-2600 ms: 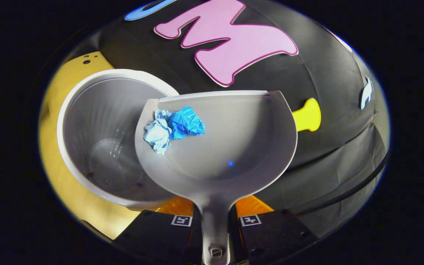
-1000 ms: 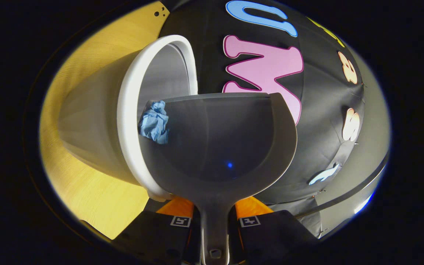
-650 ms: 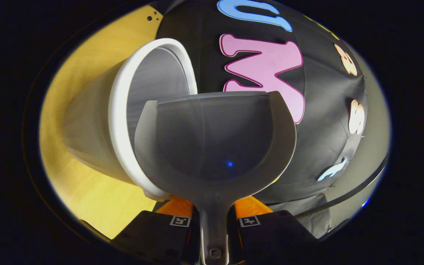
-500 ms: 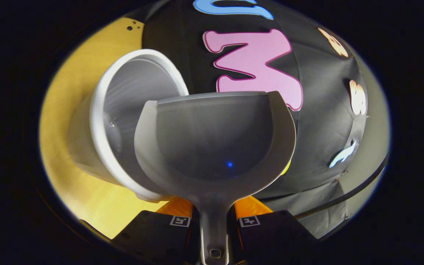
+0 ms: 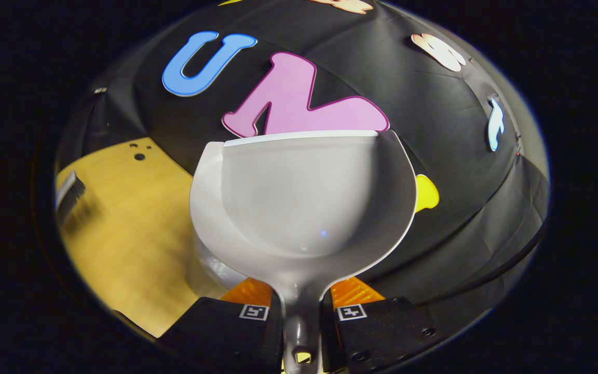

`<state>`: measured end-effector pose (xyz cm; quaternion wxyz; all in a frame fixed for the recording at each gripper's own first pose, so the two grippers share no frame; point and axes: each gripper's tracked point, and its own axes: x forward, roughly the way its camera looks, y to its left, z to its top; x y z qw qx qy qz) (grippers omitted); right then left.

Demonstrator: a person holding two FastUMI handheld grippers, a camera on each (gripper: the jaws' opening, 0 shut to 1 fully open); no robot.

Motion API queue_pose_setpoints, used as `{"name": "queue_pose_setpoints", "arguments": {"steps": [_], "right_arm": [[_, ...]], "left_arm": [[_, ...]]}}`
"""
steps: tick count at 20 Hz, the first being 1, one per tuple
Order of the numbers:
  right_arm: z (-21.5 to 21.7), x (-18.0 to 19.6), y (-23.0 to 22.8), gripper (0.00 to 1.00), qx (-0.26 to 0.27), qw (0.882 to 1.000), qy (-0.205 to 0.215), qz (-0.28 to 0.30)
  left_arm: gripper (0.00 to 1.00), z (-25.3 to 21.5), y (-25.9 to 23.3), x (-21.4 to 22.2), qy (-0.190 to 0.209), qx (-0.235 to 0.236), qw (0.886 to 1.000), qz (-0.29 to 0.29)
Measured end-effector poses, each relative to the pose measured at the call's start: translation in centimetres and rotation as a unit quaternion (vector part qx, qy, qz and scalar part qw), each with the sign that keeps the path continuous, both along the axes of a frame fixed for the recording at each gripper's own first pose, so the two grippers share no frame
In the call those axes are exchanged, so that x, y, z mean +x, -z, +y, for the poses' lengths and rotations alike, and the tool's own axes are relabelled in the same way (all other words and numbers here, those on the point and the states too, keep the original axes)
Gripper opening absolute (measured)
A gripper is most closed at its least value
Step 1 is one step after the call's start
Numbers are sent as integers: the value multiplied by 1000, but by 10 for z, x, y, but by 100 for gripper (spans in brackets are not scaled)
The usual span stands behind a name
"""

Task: Pick up the small broom and dustpan from the desktop, sweep the trash into the dustpan with the broom, and then empty the trash into the garbage bin.

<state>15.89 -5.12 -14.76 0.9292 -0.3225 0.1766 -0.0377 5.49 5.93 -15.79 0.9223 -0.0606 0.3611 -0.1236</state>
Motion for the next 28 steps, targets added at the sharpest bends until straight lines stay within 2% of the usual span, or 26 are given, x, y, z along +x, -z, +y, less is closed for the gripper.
{"name": "queue_pose_setpoints", "arguments": {"steps": [4, 5, 6, 7, 8, 10, 11, 12, 13, 14, 16, 17, 20, 23, 25, 28], "right_arm": [[67, -20, 10, 33, 90, 995, -37, 34], [84, -22, 15, 33, 105, 992, -48, 44], [100, -26, 20, 33, 120, 989, -59, 58], [114, -32, 27, 33, 138, 985, -68, 74], [129, -40, 36, 33, 158, 980, -77, 90], [159, -60, 59, 33, 192, 970, -86, 124], [171, -69, 74, 33, 207, 964, -87, 145], [182, -77, 90, 33, 223, 957, -87, 166], [193, -87, 108, 27, 241, 949, -83, 188], [200, -93, 125, 33, 256, 941, -77, 208], [206, -108, 156, 33, 269, 930, -59, 244], [206, -115, 168, 33, 274, 925, -51, 259], [202, -135, 209, 33, 286, 909, -28, 303], [198, -150, 245, 33, 287, 895, -5, 341], [196, -154, 270, 33, 291, 887, 11, 359], [186, -151, 307, 33, 288, 878, 31, 380]], "left_arm": [[22, 24, 10, -6, -32, -4, 999, 3], [26, 31, 13, -9, -37, -5, 999, 4], [22, 38, 17, -12, -42, -3, 999, 3], [26, 46, 20, -14, -46, 1, 999, 3], [29, 52, 24, -15, -50, 3, 999, 4], [26, 63, 30, -17, -56, 4, 998, 5], [29, 65, 33, -18, -58, 7, 998, 6], [26, 69, 38, -19, -61, 10, 998, 8], [26, 73, 41, -19, -61, 10, 998, 10], [29, 75, 45, -21, -60, 10, 998, 13], [29, 77, 52, -21, -61, 9, 998, 22], [26, 76, 54, -20, -63, 1, 998, 28], [29, 72, 61, -16, -72, -14, 996, 44], [29, 69, 75, -4, -70, -5, 995, 64], [26, 68, 85, 5, -66, 8, 995, 78], [26, 69, 101, 14, -65, 34, 992, 100]]}}
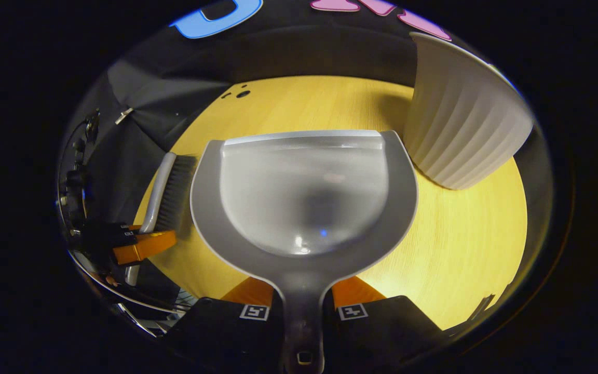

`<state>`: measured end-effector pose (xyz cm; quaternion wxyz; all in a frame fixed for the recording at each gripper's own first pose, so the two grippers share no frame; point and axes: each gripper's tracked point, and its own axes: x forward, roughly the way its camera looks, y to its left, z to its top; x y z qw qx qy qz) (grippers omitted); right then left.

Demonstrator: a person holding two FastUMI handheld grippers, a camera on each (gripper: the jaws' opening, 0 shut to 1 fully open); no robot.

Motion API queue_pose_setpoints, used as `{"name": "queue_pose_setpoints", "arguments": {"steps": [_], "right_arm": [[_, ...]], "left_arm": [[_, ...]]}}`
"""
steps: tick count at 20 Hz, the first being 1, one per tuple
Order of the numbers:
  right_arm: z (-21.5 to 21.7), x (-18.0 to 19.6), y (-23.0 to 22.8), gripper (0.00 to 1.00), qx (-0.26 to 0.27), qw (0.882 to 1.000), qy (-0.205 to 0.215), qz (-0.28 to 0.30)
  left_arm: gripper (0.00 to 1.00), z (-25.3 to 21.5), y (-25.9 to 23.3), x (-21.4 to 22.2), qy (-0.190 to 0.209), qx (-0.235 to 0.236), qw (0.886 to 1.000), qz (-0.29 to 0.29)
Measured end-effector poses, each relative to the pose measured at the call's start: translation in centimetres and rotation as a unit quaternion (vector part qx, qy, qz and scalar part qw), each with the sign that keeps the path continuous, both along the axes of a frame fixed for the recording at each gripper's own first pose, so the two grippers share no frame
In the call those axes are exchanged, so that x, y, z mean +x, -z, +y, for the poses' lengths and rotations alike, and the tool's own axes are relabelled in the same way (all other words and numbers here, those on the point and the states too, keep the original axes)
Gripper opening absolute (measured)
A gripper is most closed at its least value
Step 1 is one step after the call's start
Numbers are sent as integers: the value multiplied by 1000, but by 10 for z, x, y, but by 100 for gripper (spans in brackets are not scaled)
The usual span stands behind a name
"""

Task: Pick up the small broom and dustpan from the desktop, sweep the trash into the dustpan with the broom, and then empty the trash into the garbage bin.

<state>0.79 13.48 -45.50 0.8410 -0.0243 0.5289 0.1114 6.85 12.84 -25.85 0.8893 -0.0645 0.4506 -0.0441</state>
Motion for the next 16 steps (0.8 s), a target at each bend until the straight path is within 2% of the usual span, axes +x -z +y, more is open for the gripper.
{"name": "queue_pose_setpoints", "arguments": {"steps": [1, 3, 6, 7, 8, 9, 10, 11, 15, 16], "right_arm": [[-2, 2, 9, 34, -7, 1000, 2, 9], [-3, 11, 27, 34, -12, 1000, 14, 23], [-7, 16, 46, 34, -8, 999, 35, 40], [-8, 16, 50, 42, -8, 998, 39, 44], [-10, 15, 53, 43, -8, 998, 42, 48], [-12, 14, 56, 27, -9, 997, 44, 55], [-12, 13, 57, 43, -10, 998, 44, 54], [-12, 13, 59, 35, -14, 998, 41, 55], [-3, 9, 59, 38, 11, 996, 53, 70], [0, 9, 58, 41, 17, 996, 53, 70]], "left_arm": [[29, -1, 4, 2, 2, 7, 1000, 9], [26, -2, 12, 8, 5, 16, 1000, 25], [27, -6, 19, 18, 16, 31, 998, 48], [26, -5, 21, 21, 20, 42, 997, 56], [26, -7, 23, 20, 23, 51, 997, 62], [30, -9, 23, 19, 27, 53, 996, 70], [26, -10, 23, 19, 32, 53, 995, 78], [26, -11, 23, 21, 34, 58, 994, 83], [27, -16, 27, 29, 45, 88, 992, 84], [24, -16, 27, 31, 46, 90, 991, 86]]}}
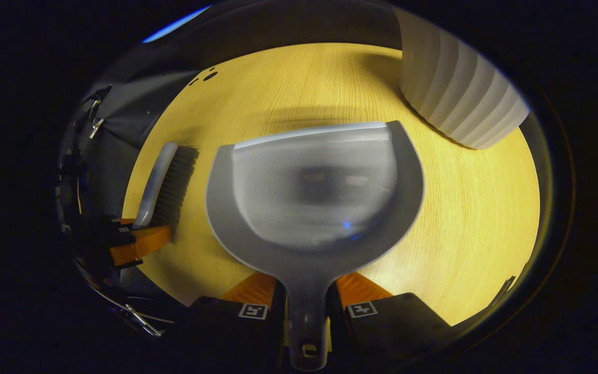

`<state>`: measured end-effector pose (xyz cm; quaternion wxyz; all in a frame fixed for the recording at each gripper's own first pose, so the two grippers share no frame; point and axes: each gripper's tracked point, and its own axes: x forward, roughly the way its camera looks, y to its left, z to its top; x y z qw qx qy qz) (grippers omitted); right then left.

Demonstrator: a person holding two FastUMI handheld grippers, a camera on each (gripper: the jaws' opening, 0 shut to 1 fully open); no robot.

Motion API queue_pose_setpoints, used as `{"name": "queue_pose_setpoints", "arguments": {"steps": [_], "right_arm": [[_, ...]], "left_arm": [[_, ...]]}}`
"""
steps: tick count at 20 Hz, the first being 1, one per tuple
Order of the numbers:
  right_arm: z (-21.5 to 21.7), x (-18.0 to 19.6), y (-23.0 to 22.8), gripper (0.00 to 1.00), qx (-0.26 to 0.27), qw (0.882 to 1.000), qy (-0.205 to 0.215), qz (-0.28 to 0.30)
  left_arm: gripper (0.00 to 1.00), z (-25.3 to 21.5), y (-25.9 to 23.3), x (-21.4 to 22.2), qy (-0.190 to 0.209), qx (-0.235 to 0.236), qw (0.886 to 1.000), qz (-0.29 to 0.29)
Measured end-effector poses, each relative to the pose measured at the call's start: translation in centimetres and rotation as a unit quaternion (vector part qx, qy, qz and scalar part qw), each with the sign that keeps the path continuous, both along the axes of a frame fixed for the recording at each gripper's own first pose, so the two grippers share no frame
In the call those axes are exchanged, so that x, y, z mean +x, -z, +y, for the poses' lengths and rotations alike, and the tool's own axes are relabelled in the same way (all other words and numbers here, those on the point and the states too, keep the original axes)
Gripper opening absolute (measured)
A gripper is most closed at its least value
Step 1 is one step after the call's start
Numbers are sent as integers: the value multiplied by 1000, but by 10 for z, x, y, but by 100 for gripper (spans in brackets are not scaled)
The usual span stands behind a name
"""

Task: Pick up the small broom and dustpan from the desktop, sweep the trash into the dustpan with the broom, and then empty the trash into the garbage bin.

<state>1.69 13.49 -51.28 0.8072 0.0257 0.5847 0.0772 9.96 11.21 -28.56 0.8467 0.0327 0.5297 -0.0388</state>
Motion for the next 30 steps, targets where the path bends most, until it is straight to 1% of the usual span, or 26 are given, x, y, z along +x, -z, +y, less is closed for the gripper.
{"name": "queue_pose_setpoints", "arguments": {"steps": [1, 2, 3, 4, 5, 6, 7, 8, 9, 10, 11, 12, 13, 16, 18, 20, 22, 24, 25, 26, 28, 30], "right_arm": [[2, 0, 0, 45, 4, 1000, -3, 1], [4, -3, -3, 53, 9, 1000, -6, 2], [8, -3, -5, 58, 15, 1000, -9, 2], [9, -4, -9, 71, 20, 1000, -11, 0], [9, -3, -13, 83, 22, 1000, -14, -4], [10, -4, -19, 74, 25, 999, -18, -8], [10, -4, -25, 76, 30, 999, -20, -11], [11, -4, -30, 87, 34, 999, -19, -19], [9, -4, -37, 94, 35, 999, -17, -27], [8, -4, -46, 99, 36, 998, -15, -39], [6, -4, -56, 99, 37, 998, -14, -52], [6, -6, -68, 90, 41, 997, -13, -66], [5, -8, -79, 99, 43, 996, -15, -76], [-3, -15, -116, 99, 37, 991, -12, -124], [-7, -19, -142, 99, 36, 986, -9, -162], [-12, -22, -169, 99, 36, 978, -2, -204], [-19, -26, -195, 99, 34, 966, 7, -255], [-26, -31, -221, 99, 30, 951, 12, -308], [-29, -34, -228, 99, 27, 942, 15, -334], [-34, -41, -241, 99, 26, 933, 19, -358], [-45, -57, -256, 99, 21, 918, 33, -395], [-56, -71, -261, 99, 21, 907, 47, -419]], "left_arm": [[32, 0, 0, 1, -1, 0, 1000, 0], [32, -1, -1, 2, -4, -4, 1000, -2], [32, -2, -3, 3, -6, -9, 1000, -6], [32, -4, -8, 1, -8, -11, 1000, -13], [30, -5, -12, 1, -9, -16, 1000, -20], [29, -6, -17, 1, -11, -21, 999, -26], [36, -9, -22, -1, -13, -32, 999, -32], [52, -12, -27, -3, -16, -40, 998, -38], [68, -13, -34, -5, -17, -47, 998, -46], [84, -15, -38, -10, -16, -50, 997, -54], [100, -16, -46, -14, -17, -51, 997, -62], [99, -14, -58, -17, -23, -51, 996, -73], [97, -16, -68, -21, -24, -59, 994, -85], [97, -23, -101, -40, -24, -85, 989, -121], [97, -25, -131, -49, -26, -93, 981, -166], [97, -24, -163, -62, -30, -95, 971, -216], [97, -24, -195, -74, -36, -85, 956, -280], [96, -21, -227, -89, -41, -63, 936, -345], [96, -26, -234, -99, -42, -63, 931, -358], [96, -33, -236, -110, -47, -69, 928, -364], [97, -49, -243, -127, -48, -82, 914, -395], [96, -53, -247, -141, -41, -67, 901, -427]]}}
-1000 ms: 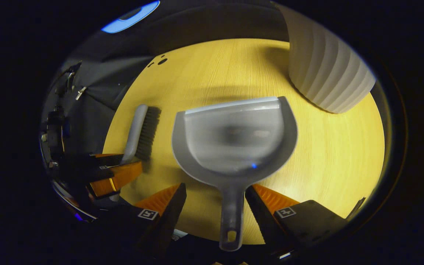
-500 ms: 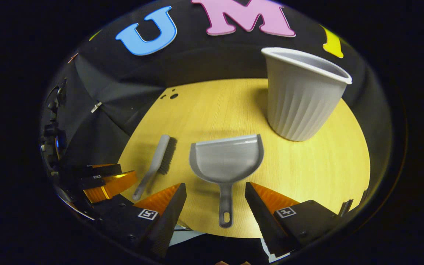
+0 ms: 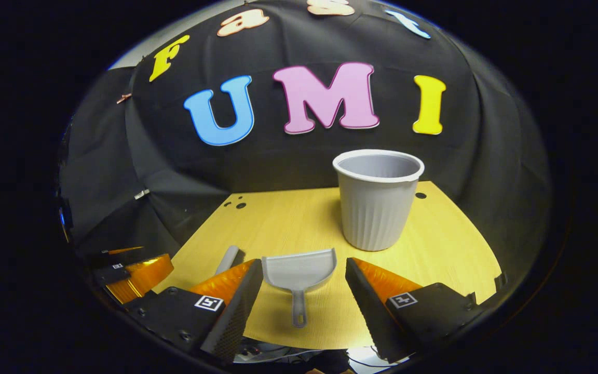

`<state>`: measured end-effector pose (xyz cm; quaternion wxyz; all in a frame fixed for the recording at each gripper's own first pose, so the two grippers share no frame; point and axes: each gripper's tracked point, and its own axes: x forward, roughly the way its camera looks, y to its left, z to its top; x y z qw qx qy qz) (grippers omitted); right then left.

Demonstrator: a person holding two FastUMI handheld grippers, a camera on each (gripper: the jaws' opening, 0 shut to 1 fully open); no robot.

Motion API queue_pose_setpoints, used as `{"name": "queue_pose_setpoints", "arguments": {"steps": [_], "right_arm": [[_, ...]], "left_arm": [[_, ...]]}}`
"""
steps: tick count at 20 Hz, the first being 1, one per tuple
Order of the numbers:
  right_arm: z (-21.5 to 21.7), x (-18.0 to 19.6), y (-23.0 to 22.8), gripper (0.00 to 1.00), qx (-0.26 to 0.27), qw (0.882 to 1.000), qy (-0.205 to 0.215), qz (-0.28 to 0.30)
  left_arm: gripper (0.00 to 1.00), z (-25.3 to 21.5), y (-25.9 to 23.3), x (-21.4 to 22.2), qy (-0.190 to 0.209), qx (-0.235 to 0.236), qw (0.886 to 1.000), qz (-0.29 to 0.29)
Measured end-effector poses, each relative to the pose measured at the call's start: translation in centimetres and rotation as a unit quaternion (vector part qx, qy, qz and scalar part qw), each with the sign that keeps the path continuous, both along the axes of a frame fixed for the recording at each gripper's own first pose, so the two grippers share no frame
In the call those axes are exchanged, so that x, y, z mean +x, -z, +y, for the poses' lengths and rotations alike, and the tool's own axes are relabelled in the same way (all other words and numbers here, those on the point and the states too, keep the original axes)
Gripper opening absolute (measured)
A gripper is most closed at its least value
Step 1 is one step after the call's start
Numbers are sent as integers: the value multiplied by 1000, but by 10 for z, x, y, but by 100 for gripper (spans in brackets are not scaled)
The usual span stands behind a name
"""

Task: Pick up the small broom and dustpan from the desktop, sweep the trash into the dustpan with the broom, and then empty the trash into the garbage bin.

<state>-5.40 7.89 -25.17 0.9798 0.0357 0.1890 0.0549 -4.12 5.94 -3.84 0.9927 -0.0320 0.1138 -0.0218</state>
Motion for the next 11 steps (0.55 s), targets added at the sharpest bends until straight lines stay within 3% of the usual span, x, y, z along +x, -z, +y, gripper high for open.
{"name": "queue_pose_setpoints", "arguments": {"steps": [4, 7, 11], "right_arm": [[-13, -24, -3, 99, 14, 1000, -7, -25], [-27, -40, 4, 99, 4, 999, 16, -34], [-26, -62, 35, 99, 18, 1000, 22, 10]], "left_arm": [[96, -17, -5, -17, 34, 30, 999, -30], [96, -30, -1, -31, 55, 35, 997, -38], [97, -49, 19, -42, 86, 29, 996, -12]]}}
